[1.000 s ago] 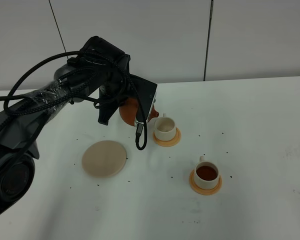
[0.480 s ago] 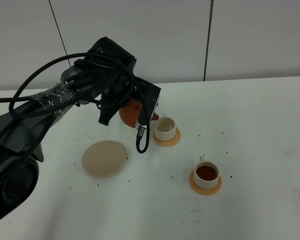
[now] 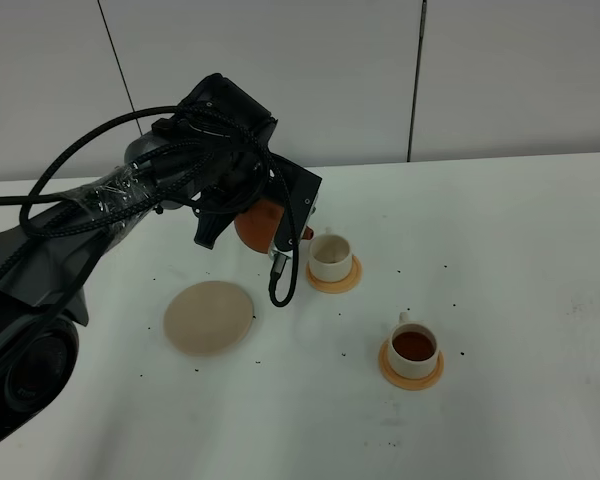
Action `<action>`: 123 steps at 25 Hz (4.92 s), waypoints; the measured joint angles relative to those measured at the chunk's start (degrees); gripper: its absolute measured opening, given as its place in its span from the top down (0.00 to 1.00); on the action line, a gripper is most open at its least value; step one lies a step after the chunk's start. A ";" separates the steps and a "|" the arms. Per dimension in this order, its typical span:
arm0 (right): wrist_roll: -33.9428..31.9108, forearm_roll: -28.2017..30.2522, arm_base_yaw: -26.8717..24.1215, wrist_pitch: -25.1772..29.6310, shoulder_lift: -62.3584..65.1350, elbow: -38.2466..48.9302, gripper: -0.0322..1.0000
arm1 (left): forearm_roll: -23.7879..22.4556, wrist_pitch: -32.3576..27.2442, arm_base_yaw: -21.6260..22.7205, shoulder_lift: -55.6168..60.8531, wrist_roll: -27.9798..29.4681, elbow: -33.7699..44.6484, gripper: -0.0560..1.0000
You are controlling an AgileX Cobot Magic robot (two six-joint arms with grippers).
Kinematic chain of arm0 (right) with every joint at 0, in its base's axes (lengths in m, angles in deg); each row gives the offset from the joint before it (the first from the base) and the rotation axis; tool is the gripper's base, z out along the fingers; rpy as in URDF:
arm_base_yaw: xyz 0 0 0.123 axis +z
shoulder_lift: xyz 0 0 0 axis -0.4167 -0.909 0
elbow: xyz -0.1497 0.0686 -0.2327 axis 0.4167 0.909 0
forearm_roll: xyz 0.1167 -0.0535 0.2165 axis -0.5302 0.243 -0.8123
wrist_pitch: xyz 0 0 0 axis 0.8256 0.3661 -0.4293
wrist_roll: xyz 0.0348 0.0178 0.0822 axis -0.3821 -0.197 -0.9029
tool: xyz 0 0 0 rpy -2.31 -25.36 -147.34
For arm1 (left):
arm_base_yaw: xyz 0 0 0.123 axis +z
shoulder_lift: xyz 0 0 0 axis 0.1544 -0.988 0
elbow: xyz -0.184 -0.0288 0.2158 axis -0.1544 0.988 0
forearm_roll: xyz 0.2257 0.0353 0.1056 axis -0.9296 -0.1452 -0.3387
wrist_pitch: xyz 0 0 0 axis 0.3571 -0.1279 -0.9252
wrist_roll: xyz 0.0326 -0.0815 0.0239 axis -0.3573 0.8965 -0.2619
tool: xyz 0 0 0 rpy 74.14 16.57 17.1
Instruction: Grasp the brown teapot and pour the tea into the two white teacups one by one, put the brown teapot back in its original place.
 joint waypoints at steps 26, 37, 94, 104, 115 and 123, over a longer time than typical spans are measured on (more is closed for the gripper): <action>0.00 0.00 0.00 0.00 0.00 0.00 0.74 | -2.27 0.26 -1.53 1.03 0.08 0.00 0.78; 0.00 0.00 0.00 0.00 0.00 0.00 0.74 | -4.47 -0.13 -2.76 1.03 0.01 0.00 0.78; 0.00 0.00 0.00 0.00 0.00 0.00 0.74 | -11.89 -0.43 -4.55 -0.51 2.66 0.00 0.78; 0.00 0.00 0.05 0.00 0.00 0.00 0.74 | -14.65 -0.96 -5.84 -0.51 3.43 0.00 0.78; 0.00 0.00 0.05 0.00 0.00 0.00 0.74 | -17.08 -3.13 -6.73 -0.51 3.88 0.00 0.78; 0.00 0.00 0.05 0.00 0.00 0.00 0.74 | -17.89 -3.47 -6.77 -0.51 4.11 0.00 0.78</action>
